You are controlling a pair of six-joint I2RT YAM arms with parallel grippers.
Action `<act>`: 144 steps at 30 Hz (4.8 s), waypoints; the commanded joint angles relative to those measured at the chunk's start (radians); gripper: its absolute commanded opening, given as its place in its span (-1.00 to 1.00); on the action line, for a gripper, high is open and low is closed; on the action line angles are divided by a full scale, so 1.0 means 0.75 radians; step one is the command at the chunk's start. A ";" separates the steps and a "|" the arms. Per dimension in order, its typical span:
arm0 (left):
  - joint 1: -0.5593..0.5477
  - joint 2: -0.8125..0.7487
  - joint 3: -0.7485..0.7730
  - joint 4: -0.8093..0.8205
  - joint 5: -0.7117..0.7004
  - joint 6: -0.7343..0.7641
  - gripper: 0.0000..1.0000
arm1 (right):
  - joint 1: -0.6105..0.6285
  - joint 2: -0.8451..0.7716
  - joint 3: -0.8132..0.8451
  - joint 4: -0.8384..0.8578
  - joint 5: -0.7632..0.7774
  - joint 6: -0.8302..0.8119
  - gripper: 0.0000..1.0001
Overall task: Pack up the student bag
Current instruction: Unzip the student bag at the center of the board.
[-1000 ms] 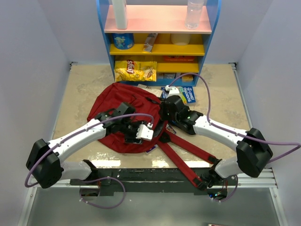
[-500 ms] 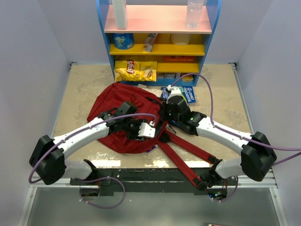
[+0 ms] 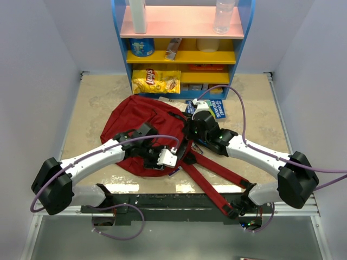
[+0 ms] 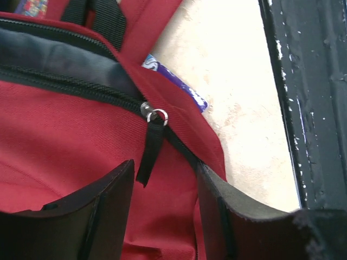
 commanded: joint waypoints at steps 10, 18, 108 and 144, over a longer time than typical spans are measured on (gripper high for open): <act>-0.013 0.015 0.020 0.225 -0.080 -0.058 0.04 | -0.007 -0.029 -0.004 0.047 -0.008 0.020 -1.00; -0.029 0.097 0.030 0.119 -0.019 0.022 0.02 | -0.007 -0.036 -0.008 0.051 -0.020 0.032 -1.00; 0.278 -0.189 0.104 0.321 -0.087 -0.962 1.00 | 0.230 0.050 0.274 0.348 -0.157 0.427 -1.00; 0.249 -0.183 0.040 0.301 -0.342 -0.853 -0.91 | 0.234 -0.001 0.291 0.238 -0.010 0.351 -1.00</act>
